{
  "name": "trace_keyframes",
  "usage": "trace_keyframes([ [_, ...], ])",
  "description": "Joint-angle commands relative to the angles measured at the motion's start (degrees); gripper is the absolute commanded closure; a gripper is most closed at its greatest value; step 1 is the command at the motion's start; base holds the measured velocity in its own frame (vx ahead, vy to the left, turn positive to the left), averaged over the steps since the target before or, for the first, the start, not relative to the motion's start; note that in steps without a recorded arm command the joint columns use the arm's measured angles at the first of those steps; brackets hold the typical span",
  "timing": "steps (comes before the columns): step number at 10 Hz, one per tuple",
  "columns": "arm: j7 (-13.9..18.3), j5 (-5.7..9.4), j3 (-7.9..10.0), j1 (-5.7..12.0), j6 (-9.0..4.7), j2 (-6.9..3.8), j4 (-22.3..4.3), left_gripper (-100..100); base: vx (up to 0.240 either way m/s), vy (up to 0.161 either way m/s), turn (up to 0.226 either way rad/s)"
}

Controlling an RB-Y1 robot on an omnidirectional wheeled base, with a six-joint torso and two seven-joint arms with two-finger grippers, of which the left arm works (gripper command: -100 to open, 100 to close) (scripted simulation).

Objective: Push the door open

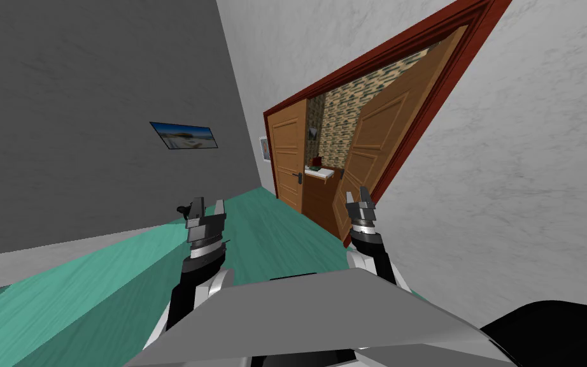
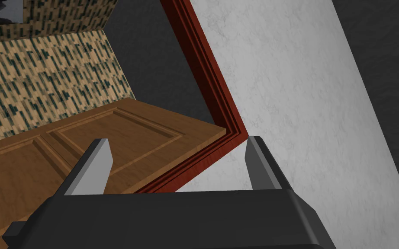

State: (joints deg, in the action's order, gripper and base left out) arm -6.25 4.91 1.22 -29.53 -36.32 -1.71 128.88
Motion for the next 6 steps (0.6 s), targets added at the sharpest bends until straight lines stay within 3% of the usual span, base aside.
trace_keyframes([
  [1, 0.42, -0.38, -0.12, 1.20, 0.27, -0.49, -1.89, -100, 0.064, 0.027, -0.077],
  [6, 1.86, -1.69, -0.53, 5.36, 1.19, -1.76, -8.46, -100, 0.149, 0.036, -0.088],
])
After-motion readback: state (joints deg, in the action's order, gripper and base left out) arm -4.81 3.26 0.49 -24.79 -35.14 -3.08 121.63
